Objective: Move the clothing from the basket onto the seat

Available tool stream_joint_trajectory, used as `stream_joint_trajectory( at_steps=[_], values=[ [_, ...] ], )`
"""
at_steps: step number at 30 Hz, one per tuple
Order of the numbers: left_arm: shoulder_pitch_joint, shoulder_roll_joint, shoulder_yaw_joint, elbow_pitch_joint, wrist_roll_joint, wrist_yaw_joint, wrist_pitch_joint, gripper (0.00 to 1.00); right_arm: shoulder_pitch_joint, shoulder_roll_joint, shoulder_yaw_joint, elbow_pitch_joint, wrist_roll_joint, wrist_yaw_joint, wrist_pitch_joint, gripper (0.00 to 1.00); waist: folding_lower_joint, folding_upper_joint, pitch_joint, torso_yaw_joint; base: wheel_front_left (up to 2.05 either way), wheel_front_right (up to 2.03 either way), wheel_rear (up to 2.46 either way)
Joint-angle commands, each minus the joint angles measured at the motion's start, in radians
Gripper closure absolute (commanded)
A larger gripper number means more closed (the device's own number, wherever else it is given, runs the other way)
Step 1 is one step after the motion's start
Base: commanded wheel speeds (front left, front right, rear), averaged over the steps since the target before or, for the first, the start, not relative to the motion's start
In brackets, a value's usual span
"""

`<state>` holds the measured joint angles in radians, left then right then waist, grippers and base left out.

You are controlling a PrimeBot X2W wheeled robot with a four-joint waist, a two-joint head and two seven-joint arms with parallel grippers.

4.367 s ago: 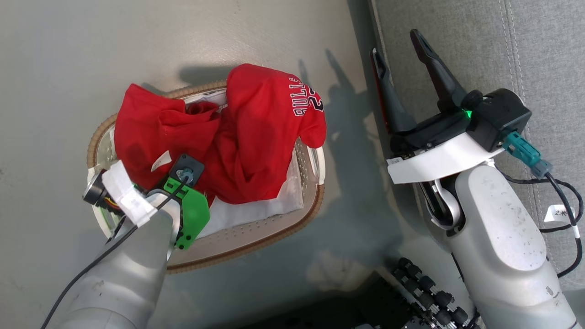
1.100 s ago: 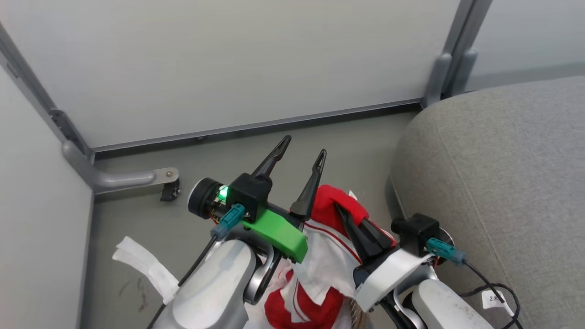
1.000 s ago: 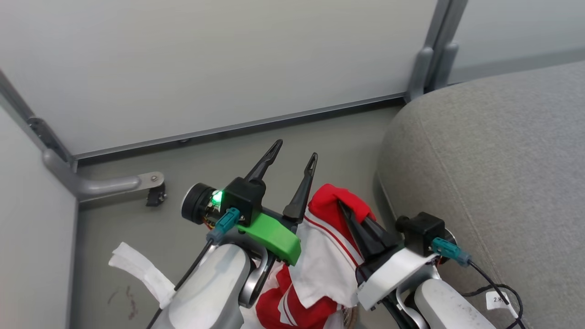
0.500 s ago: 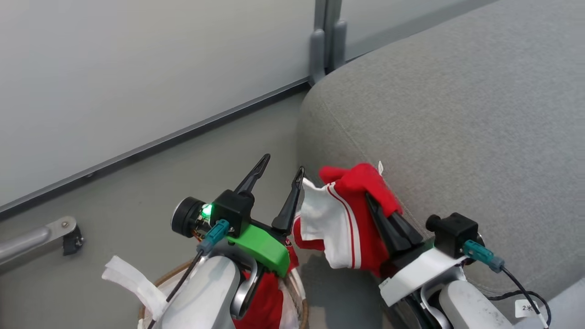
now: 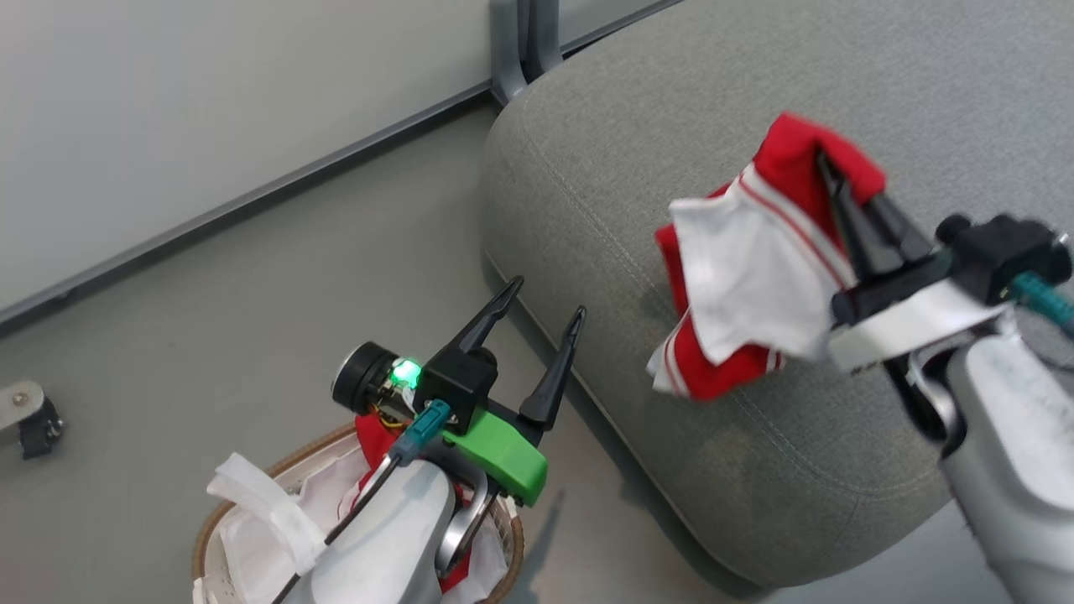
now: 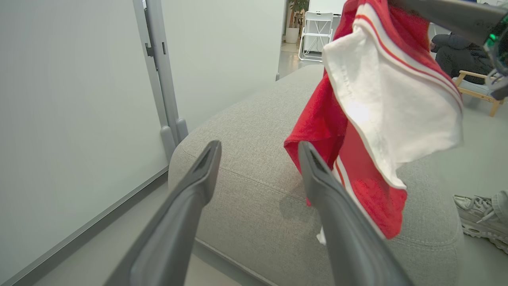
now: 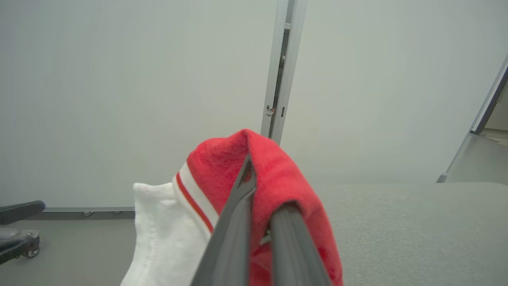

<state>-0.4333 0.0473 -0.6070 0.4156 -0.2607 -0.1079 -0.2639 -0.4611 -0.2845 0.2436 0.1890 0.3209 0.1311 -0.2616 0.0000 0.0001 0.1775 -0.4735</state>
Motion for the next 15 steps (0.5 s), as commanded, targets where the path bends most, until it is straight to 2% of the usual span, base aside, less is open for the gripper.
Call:
stream_joint_trajectory(
  at_steps=[1,8,15],
  values=[
    [-0.027,0.006,-0.002,-0.003,0.012,-0.007,-0.001,0.0,-0.066,-0.023,-0.019,0.016,-0.019,-0.001,-0.005,1.0,0.0,-0.0001,0.129,0.066,0.0,0.0,0.0],
    [-0.109,0.006,-0.026,-0.037,0.056,-0.021,-0.001,0.0,-0.346,-0.118,-0.122,0.158,-0.068,-0.001,-0.005,1.0,0.0,-0.0001,0.293,0.139,0.0,0.0,0.0],
    [-0.196,0.008,-0.074,-0.07,0.065,-0.024,-0.001,0.0,-0.574,-0.196,-0.167,0.355,-0.11,-0.001,-0.005,1.0,0.0,-0.0001,0.437,0.203,0.0,0.0,0.0]
  ],
)
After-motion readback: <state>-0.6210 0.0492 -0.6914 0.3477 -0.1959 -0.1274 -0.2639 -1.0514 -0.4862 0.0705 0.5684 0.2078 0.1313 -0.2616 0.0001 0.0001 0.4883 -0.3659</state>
